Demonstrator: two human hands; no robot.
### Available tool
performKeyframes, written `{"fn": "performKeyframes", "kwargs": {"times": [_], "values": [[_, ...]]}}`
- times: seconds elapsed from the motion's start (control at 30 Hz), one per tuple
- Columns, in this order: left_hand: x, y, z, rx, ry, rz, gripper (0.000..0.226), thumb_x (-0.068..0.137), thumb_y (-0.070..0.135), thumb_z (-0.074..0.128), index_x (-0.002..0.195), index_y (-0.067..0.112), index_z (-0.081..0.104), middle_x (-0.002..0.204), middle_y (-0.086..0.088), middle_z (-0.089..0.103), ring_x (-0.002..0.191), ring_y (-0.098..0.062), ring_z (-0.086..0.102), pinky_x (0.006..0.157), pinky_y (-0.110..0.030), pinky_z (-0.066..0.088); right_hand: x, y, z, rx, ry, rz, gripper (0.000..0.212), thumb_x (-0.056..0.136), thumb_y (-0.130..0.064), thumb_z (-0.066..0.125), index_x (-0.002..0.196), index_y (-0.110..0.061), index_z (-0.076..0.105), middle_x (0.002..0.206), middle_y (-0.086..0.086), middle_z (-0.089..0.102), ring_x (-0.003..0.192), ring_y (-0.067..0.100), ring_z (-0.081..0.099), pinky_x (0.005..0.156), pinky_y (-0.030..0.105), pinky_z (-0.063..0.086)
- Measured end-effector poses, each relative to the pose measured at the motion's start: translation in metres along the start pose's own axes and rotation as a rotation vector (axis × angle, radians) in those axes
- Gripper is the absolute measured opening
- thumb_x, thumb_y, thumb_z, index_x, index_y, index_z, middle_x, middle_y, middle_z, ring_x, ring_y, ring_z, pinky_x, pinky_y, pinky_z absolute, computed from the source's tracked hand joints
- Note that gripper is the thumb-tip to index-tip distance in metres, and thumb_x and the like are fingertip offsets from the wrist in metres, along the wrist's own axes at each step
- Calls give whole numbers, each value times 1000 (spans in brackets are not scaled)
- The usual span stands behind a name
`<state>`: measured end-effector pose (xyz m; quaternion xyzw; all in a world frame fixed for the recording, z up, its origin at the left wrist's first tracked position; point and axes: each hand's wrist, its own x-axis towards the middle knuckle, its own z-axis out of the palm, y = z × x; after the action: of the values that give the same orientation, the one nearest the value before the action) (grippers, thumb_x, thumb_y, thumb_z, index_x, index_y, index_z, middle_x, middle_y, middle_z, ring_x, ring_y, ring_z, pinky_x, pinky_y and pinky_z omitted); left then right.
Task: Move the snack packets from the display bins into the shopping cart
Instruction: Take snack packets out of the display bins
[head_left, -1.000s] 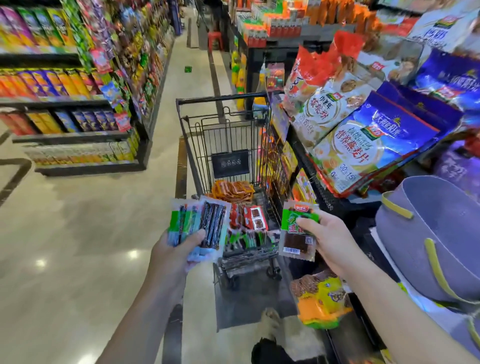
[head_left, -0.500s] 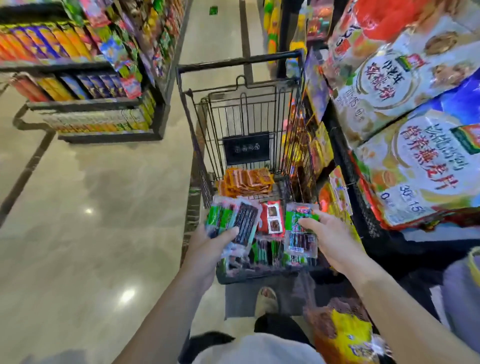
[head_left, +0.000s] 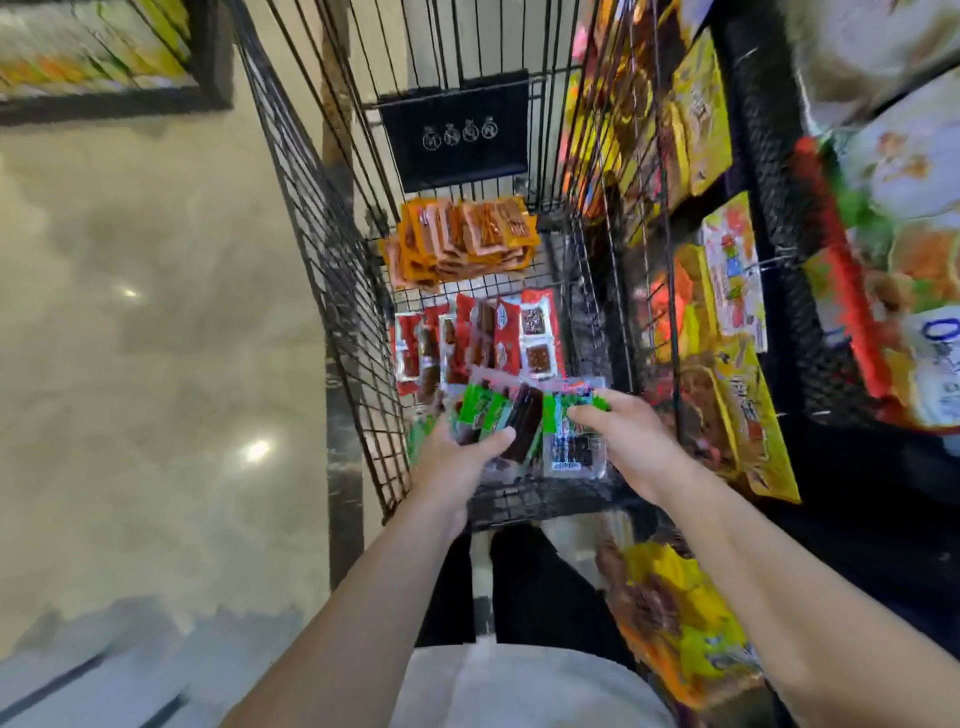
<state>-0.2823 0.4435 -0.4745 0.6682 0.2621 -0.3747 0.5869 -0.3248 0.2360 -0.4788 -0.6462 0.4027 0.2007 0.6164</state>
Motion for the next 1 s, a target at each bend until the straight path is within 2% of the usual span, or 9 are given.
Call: {"fn": "performKeyframes", "kwargs": {"times": [0.1,0.17,0.23,0.37,0.43,0.5,0.6,0.77,1.0], "values": [[32,-24,12,31,31,-24,49,84,11,89,126,23,68,115,0,79,97,-22,79,83,-42,65,27,26,11,13,17,50,31,89,-31,77,115,-17,69,94,-15,67,105,17,64,93,35,43],[49,-36,19,69,46,-16,55,84,10,89,133,19,65,113,1,80,91,-12,79,69,-28,64,42,39,18,1,7,90,50,91,-30,77,135,-11,62,115,-8,70,112,17,63,101,38,45],[63,-47,26,82,50,-19,64,83,9,89,140,17,61,120,-2,78,105,-21,77,84,-40,64,54,50,21,-28,3,119,56,91,-30,76,141,-10,59,136,6,66,125,23,61,112,46,45],[79,-59,33,240,107,1,70,78,18,95,138,14,59,130,-7,73,118,-25,70,104,-49,57,76,68,27,-107,79,121,30,91,-21,77,117,-8,71,110,6,76,105,25,71,99,41,55],[84,-64,33,313,102,14,58,78,13,94,123,15,58,123,-9,74,114,-28,71,103,-51,56,83,72,31,-166,112,109,23,90,-21,80,108,-11,71,100,-2,75,92,15,70,80,30,55],[87,-66,32,451,111,35,59,76,16,95,121,15,56,116,-9,74,109,-29,70,95,-43,56,89,74,34,-271,136,112,37,88,-23,82,119,-5,72,111,2,74,99,19,69,83,30,52],[83,-64,31,692,131,70,73,77,31,96,129,7,51,119,-12,71,113,-33,67,81,-35,47,94,76,34,-473,125,115,30,88,-30,82,101,-5,72,104,13,75,101,31,70,87,39,54],[71,-58,30,915,125,106,75,84,40,88,135,7,44,132,-12,62,126,-32,60,100,-41,45,90,71,32,-647,126,124,47,94,-44,72,128,-15,57,119,4,63,110,28,62,95,42,52],[50,-33,8,1200,132,189,60,98,48,68,139,10,45,136,-10,53,129,-30,51,107,-42,44,71,56,34,-891,136,76,39,97,-36,62,129,-15,57,126,11,57,119,34,55,100,43,50]]}}
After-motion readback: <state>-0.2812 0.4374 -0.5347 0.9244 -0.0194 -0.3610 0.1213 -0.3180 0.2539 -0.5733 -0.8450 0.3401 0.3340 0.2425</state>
